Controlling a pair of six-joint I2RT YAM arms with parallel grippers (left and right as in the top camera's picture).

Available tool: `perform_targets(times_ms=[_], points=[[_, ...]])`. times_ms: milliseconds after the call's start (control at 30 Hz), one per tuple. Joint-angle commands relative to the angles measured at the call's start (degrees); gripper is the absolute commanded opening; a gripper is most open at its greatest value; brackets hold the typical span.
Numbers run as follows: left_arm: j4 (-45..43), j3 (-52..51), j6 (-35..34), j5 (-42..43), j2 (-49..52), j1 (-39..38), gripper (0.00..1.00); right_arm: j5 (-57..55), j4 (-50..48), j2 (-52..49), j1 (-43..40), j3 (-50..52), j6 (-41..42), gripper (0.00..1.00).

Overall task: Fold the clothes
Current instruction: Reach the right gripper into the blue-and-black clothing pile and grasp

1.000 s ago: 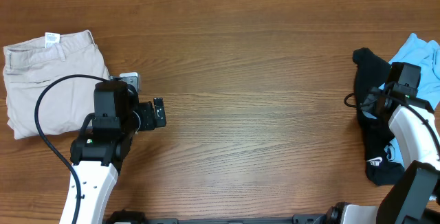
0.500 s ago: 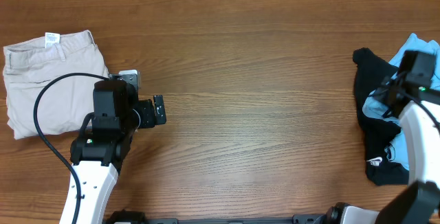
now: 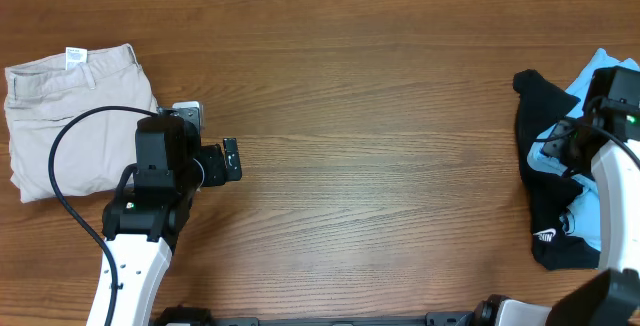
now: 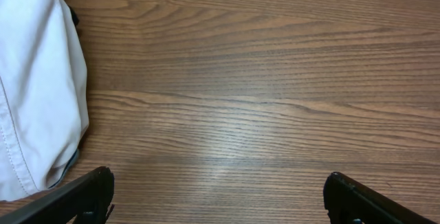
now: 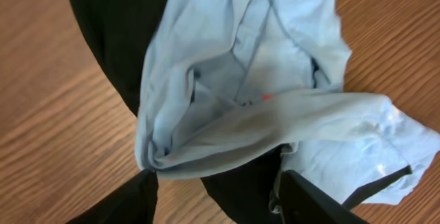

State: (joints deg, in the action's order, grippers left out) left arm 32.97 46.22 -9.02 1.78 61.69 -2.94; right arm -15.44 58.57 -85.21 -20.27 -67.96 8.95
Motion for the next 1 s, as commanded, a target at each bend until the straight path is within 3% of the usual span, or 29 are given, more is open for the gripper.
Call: perform_targets(times_ms=[0, 633, 967], points=[[-0.2, 0.9, -0.9, 0.9, 0.1, 0.4, 1.00, 0.1, 0.1, -2.0, -0.3, 0.2, -0.2, 0.62], [-0.2, 0.9, -0.9, 0.8, 0.1, 0.4, 1.00, 5.7, 1.0, -6.3, -0.3, 0.3, -4.8, 0.70], [-0.2, 0.9, -0.9, 0.8, 0.1, 0.4, 1.00, 5.6, -1.8, -7.6, -0.3, 4.2, -4.7, 0.68]])
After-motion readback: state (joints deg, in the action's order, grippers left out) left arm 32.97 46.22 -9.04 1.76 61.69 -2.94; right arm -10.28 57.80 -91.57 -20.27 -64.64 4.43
